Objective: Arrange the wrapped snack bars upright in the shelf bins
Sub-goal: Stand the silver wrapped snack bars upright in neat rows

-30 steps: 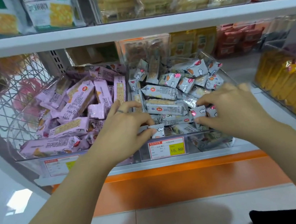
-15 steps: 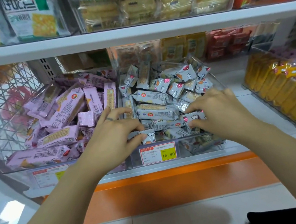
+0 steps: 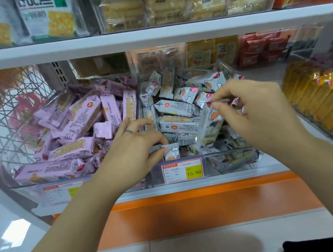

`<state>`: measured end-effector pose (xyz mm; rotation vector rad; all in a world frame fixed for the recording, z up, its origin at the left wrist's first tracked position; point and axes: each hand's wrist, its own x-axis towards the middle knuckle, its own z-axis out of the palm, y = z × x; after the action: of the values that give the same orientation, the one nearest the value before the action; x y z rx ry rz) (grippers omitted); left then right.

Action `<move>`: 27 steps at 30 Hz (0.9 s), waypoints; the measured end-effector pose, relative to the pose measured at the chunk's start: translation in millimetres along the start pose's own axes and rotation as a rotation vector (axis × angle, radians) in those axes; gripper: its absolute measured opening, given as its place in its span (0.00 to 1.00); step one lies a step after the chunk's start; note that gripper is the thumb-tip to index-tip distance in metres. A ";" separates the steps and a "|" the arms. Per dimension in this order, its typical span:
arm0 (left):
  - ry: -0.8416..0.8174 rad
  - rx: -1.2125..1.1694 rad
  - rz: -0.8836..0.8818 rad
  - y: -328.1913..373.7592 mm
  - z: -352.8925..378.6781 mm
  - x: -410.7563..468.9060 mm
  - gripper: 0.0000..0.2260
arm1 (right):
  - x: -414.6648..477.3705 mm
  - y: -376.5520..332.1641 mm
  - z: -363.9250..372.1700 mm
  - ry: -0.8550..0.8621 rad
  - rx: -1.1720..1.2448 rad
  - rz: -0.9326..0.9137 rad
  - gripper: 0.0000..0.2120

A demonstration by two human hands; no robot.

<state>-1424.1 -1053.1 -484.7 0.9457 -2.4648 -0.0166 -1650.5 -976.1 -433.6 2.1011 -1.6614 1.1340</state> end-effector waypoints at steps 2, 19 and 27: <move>0.001 0.002 0.000 -0.7 0.4 -0.3 0.06 | -1.8 -3.3 9.1 -0.037 0.049 0.019 0.02; -0.078 0.177 0.047 25.4 10.2 20.6 0.12 | -4.5 3.6 28.9 -0.624 0.464 0.386 0.08; 0.029 0.168 0.119 18.1 16.3 15.9 0.11 | -6.1 39.2 -24.3 -0.515 -0.139 0.250 0.09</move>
<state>-1452.9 -1052.0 -488.6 0.8591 -2.5218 0.2464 -1696.6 -969.9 -432.1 2.2667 -2.2034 0.5248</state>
